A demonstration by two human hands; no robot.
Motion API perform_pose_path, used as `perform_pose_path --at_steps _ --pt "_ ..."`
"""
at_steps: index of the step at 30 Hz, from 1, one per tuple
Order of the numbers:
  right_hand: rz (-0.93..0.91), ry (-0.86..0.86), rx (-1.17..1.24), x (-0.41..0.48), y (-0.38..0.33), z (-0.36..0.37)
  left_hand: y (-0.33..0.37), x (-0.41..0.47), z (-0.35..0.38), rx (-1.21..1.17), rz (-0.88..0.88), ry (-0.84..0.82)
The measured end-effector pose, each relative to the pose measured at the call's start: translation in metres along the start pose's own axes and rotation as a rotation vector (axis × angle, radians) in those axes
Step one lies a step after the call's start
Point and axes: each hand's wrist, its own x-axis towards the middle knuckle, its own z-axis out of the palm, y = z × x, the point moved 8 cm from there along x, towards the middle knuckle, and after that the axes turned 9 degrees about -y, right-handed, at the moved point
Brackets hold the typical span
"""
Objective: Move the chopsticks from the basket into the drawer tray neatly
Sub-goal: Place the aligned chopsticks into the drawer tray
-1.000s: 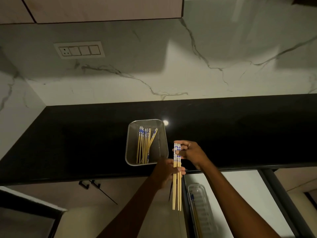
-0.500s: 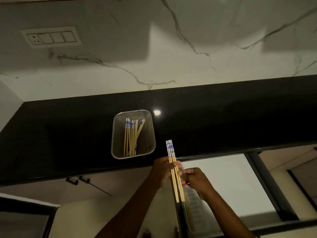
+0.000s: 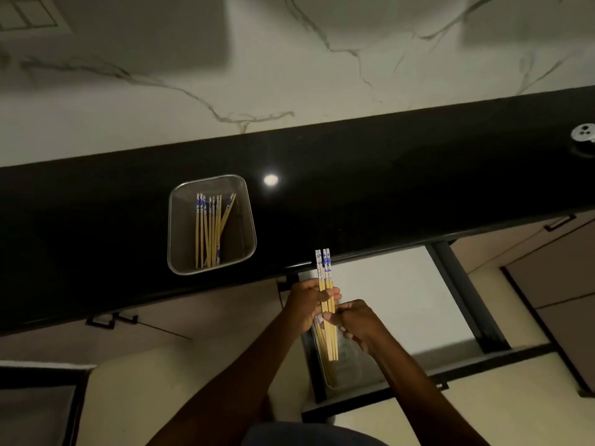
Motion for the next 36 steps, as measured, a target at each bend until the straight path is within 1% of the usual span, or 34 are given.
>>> perform_pose_path --at_steps 4,6,9,11,14,17,20,23,27,31,33,36 --pt "0.032 0.0 -0.006 0.005 0.017 -0.002 -0.017 0.001 0.002 0.011 -0.042 -0.023" --pt "0.056 0.031 -0.03 0.007 0.026 -0.003 -0.024 0.002 0.001 0.05 -0.066 -0.021" --pt "0.079 0.11 -0.096 0.012 0.041 -0.011 -0.035 -0.001 -0.015 0.151 -0.108 0.06" --pt "0.106 0.134 -0.122 0.013 0.051 -0.016 -0.043 -0.005 -0.028 0.162 -0.122 0.099" --pt "0.122 0.113 -0.156 0.019 0.065 -0.013 -0.057 -0.008 -0.037 0.148 -0.178 0.131" --pt "0.116 0.095 -0.201 0.025 0.07 -0.007 -0.068 -0.007 -0.029 0.202 -0.225 0.139" --pt "0.115 0.089 -0.215 0.028 0.071 -0.01 -0.073 -0.004 -0.022 0.267 -0.235 0.159" --pt "0.116 0.087 -0.236 0.029 0.071 -0.015 -0.076 -0.001 -0.018 0.28 -0.244 0.167" --pt "0.101 0.083 -0.153 0.031 0.077 -0.017 -0.077 0.003 -0.018 0.251 -0.258 0.187" --pt "0.15 0.035 -0.113 0.033 0.086 -0.014 -0.079 0.006 -0.018 0.253 -0.241 0.177" --pt "0.182 0.028 -0.101 0.036 0.091 -0.014 -0.081 0.01 -0.019 0.309 -0.248 0.201" --pt "0.211 0.018 -0.146 0.043 0.094 -0.013 -0.078 0.015 -0.016 0.53 -0.239 0.229"
